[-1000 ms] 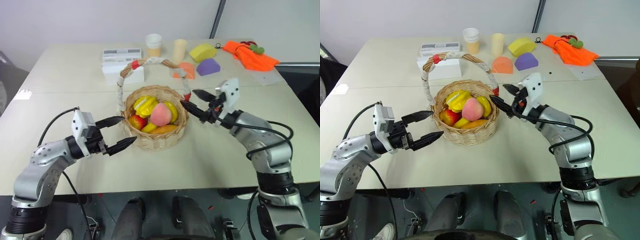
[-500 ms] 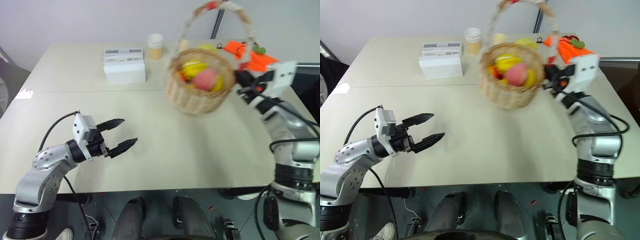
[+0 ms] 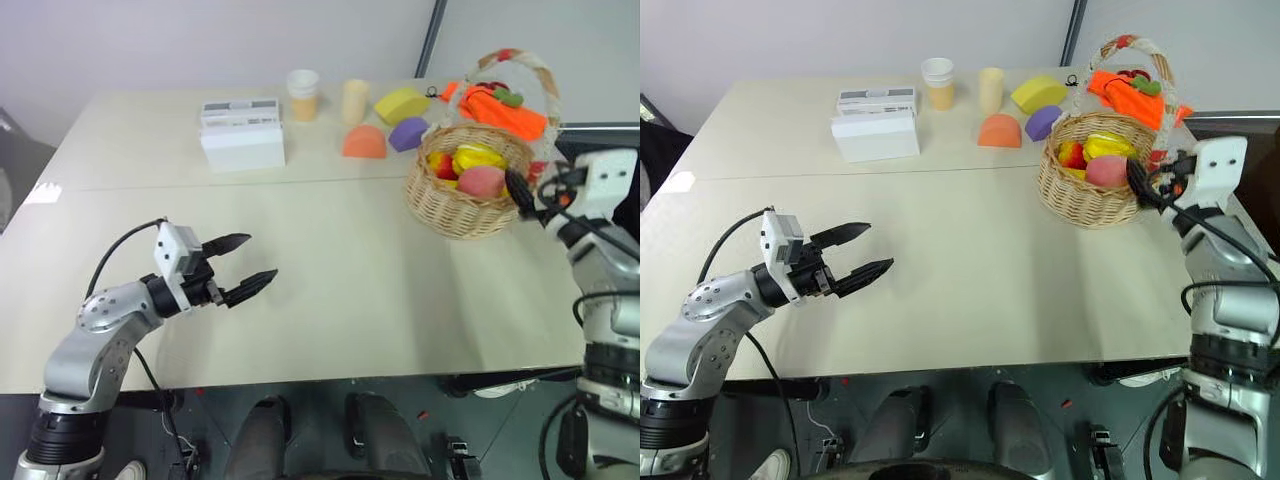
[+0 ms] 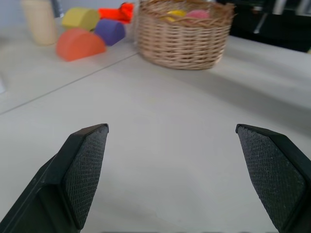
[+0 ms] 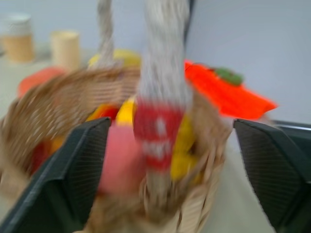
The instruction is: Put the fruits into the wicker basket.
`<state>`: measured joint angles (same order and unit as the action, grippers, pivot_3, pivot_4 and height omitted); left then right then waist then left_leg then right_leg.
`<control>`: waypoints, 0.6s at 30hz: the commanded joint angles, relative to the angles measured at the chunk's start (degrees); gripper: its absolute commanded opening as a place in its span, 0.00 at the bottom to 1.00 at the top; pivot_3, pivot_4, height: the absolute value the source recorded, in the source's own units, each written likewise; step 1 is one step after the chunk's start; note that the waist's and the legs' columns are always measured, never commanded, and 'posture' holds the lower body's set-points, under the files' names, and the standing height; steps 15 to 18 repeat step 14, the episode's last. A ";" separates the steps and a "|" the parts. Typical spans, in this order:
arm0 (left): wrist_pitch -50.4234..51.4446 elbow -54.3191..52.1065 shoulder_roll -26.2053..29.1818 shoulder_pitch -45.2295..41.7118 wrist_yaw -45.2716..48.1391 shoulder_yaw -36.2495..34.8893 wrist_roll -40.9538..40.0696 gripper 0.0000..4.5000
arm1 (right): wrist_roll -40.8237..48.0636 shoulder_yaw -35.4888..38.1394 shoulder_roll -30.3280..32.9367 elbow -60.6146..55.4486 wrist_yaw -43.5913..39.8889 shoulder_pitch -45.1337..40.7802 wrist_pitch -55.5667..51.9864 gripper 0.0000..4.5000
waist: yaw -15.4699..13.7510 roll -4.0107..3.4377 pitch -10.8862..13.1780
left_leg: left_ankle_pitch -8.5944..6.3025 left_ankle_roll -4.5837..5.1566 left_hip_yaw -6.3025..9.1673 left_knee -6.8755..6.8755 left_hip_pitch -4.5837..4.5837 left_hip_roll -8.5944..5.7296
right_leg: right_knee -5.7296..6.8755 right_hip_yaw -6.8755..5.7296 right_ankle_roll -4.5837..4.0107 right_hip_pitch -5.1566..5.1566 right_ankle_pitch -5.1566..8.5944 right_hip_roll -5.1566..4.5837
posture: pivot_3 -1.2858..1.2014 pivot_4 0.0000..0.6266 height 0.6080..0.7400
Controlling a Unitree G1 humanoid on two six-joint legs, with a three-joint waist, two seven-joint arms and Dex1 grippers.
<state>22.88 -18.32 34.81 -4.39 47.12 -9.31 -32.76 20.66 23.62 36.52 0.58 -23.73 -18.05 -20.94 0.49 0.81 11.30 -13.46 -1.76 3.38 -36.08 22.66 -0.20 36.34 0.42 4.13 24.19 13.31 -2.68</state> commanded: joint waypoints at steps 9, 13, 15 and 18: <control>-8.41 8.07 -1.72 8.29 -5.79 -8.01 5.82 1.00 | 11.16 2.00 2.52 -16.33 -19.44 19.17 -0.59 0.89 | 0.49 0.00 -0.02 | -0.13 0.22 -0.34 -0.02 -0.30 0.15 | -0.01 0.35 -0.20 -0.12 0.13 0.13 | 0.52 0.24 1.00; -10.60 9.92 -3.12 10.83 -7.12 -8.60 6.83 1.00 | 9.46 -3.16 1.57 -17.13 -21.13 19.33 0.50 0.89 | 0.22 0.01 -0.03 | -0.14 0.22 -0.37 -0.07 -0.28 0.16 | -0.01 0.35 -0.18 -0.11 0.14 0.10 | 0.52 0.24 1.00; -10.49 10.01 -3.40 11.48 -7.21 -8.76 6.67 1.00 | 8.92 -4.25 1.27 -16.59 -21.15 18.67 0.93 0.89 | 0.22 0.01 -0.03 | -0.14 0.22 -0.38 -0.08 -0.27 0.15 | -0.02 0.35 -0.18 -0.11 0.14 0.07 | 0.52 0.24 1.00; -10.49 10.01 -3.40 11.48 -7.21 -8.76 6.67 1.00 | 8.92 -4.25 1.27 -16.59 -21.15 18.67 0.93 0.89 | 0.22 0.01 -0.03 | -0.14 0.22 -0.38 -0.08 -0.27 0.15 | -0.02 0.35 -0.18 -0.11 0.14 0.07 | 0.52 0.24 1.00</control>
